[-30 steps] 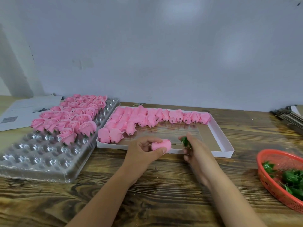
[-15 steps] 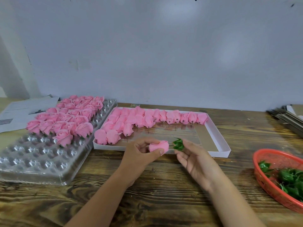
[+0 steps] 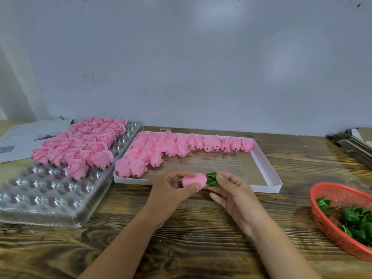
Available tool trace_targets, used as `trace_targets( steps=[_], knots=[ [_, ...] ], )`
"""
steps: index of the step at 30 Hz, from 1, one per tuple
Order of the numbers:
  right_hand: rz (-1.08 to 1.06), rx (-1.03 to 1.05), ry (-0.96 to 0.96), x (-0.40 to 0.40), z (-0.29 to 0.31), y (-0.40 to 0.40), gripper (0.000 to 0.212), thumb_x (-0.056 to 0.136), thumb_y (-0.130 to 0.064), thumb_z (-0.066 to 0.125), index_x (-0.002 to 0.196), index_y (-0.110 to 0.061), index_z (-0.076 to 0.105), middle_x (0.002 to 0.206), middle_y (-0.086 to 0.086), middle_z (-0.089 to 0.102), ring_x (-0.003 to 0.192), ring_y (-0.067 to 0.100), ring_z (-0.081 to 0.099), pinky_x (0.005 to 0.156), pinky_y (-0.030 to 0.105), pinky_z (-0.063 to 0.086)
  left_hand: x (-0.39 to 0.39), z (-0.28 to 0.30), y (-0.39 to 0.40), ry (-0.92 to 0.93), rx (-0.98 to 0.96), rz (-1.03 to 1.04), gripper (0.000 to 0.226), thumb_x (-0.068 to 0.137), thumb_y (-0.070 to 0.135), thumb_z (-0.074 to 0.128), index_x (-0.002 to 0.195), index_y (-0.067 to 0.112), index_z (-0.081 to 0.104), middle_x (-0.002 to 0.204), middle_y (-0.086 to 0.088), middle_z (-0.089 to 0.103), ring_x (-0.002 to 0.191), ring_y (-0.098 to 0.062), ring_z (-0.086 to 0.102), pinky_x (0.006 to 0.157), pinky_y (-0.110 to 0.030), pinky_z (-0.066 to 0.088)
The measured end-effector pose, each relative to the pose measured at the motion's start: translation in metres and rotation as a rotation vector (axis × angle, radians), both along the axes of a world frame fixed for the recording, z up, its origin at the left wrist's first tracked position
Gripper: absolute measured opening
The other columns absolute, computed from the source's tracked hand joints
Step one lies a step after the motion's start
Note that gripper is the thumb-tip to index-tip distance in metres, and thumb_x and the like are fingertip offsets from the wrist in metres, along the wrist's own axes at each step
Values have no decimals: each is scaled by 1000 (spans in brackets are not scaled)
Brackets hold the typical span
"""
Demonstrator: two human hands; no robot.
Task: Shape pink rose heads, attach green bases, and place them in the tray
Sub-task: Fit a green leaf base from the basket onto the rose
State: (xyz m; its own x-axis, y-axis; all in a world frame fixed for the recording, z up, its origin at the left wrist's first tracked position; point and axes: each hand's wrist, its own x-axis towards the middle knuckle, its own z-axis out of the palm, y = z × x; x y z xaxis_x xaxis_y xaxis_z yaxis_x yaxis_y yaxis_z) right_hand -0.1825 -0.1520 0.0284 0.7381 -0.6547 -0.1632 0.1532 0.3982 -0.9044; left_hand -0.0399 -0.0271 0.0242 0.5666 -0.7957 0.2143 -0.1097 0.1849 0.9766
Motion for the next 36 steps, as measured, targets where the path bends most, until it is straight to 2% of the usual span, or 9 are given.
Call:
trace_targets(
  steps=[3,7,11,20,26,30,36],
  knots=[
    [-7,-22,14,0,0,0,25,92,-25,66,115,-15,65,112,7,75,105,18,72,73,23,56,0,-1,0,-3,17,-1,32,80,9,84,95,36,77,104,11,78,98,-7,73,77,-15,55],
    [-18,-75,44,2,-1,4,40,77,-37,74,111,-16,68,109,6,76,105,16,72,73,23,56,0,-1,-1,1,21,-5,30,80,10,84,96,34,78,104,8,78,97,-9,73,77,-16,56],
    [-31,-115,33,3,-3,9,35,74,-38,75,101,-17,73,103,8,77,99,16,73,69,21,56,0,-1,0,13,12,-14,28,80,9,84,96,32,78,103,5,79,97,-12,74,78,-16,55],
    [-84,-189,36,4,-2,13,38,72,-30,75,106,-13,73,95,9,78,92,16,74,66,19,58,0,2,1,16,32,-15,27,79,9,84,95,31,78,102,4,79,95,-13,74,79,-19,57],
    [-30,-100,-62,3,-1,13,23,93,-4,61,113,-9,70,104,13,77,93,18,75,71,21,59,0,6,3,91,5,-18,24,75,14,86,95,25,80,101,0,79,94,-12,74,76,-16,56],
    [-69,-153,-59,4,-1,16,21,93,0,61,104,-11,74,97,14,77,87,16,75,68,19,59,0,7,3,96,11,-30,28,68,27,86,95,31,80,99,0,79,91,-10,74,75,-15,55],
    [-55,-241,-2,1,1,16,21,90,-3,66,94,-19,79,97,10,78,92,17,75,66,19,59,2,6,4,106,34,-63,29,71,25,88,98,25,79,102,-2,79,95,-14,75,77,-17,55]
  ],
)
